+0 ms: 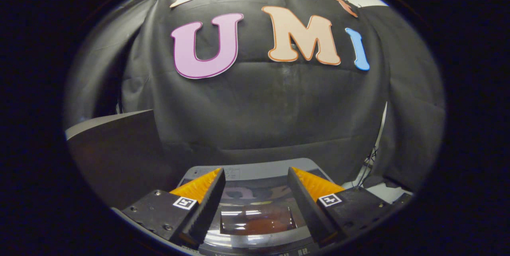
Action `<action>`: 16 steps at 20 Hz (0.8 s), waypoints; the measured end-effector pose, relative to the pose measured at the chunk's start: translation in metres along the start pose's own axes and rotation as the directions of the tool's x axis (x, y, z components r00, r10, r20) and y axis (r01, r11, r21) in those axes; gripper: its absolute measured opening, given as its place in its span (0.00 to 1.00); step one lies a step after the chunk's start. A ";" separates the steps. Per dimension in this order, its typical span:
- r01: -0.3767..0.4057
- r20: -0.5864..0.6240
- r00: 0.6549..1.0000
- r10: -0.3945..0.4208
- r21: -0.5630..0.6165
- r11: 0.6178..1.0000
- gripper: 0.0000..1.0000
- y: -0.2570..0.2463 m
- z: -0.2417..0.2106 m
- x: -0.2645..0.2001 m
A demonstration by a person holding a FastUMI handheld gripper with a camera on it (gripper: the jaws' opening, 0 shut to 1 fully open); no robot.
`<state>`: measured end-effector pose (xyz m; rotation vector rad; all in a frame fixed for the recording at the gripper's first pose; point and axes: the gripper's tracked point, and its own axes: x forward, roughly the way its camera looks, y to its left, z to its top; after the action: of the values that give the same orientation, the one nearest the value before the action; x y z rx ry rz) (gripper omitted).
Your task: Put the clothes into the washing machine and then close the washing machine lid.
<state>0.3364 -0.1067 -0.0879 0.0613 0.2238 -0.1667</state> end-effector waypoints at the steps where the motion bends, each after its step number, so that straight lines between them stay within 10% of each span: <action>1: 0.014 0.003 1.000 -0.014 0.000 1.000 0.95 -0.003 0.002 -0.005; 16: -0.116 0.061 0.991 0.122 -0.095 0.989 0.96 0.021 0.015 -0.187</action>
<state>0.1637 -0.0575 -0.0308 -0.0216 0.1604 -0.0394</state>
